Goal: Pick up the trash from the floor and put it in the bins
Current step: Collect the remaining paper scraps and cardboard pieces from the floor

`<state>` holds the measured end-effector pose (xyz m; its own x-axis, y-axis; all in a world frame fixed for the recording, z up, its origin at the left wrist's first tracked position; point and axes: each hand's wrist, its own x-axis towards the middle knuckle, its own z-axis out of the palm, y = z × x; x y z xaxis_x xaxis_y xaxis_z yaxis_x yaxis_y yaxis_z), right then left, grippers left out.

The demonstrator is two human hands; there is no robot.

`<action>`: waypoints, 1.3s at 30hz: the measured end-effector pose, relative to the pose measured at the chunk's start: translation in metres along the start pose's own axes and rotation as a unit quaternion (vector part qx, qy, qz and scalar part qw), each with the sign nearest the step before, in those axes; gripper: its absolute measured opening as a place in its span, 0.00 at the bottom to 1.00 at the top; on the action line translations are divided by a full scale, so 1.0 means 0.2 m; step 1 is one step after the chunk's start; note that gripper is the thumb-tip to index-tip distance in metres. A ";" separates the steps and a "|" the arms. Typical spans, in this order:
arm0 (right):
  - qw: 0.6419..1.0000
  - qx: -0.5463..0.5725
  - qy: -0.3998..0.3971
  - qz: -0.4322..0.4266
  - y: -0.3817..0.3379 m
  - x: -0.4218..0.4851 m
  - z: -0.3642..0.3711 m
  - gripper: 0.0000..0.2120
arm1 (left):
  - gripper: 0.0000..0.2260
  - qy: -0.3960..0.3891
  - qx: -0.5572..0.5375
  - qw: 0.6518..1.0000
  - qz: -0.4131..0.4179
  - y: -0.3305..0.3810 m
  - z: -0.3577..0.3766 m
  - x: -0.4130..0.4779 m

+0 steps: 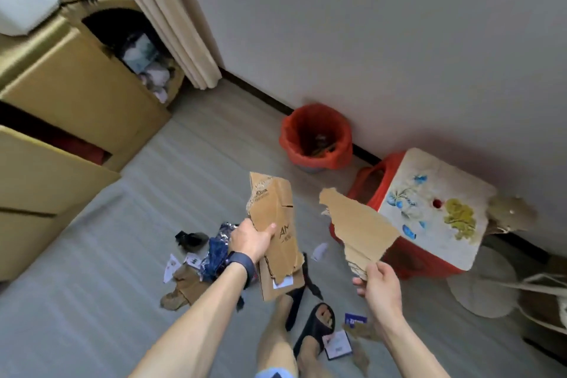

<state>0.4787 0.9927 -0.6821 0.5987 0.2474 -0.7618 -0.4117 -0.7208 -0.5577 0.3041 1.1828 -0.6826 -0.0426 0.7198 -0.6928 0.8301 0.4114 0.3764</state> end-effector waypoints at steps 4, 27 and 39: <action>1.000 0.002 -0.022 -0.010 -0.27 0.26 0.07 0.10 | 0.19 -0.081 -0.029 0.996 0.026 0.34 0.11 0.33; 0.996 -0.070 0.039 -0.033 -1.15 1.49 0.67 0.08 | 0.39 -0.246 -0.231 0.934 -0.118 1.20 0.57 1.95; 0.997 -0.075 -0.005 0.005 -1.22 1.69 0.94 0.13 | 0.17 -0.231 -0.093 0.964 -0.089 1.00 0.49 1.97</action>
<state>0.6529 1.3728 -0.8661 0.5886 0.2457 -0.7702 -0.3100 -0.8113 -0.4957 0.5071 1.4945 -0.9412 0.1125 0.3198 -0.9408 0.7164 0.6300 0.2998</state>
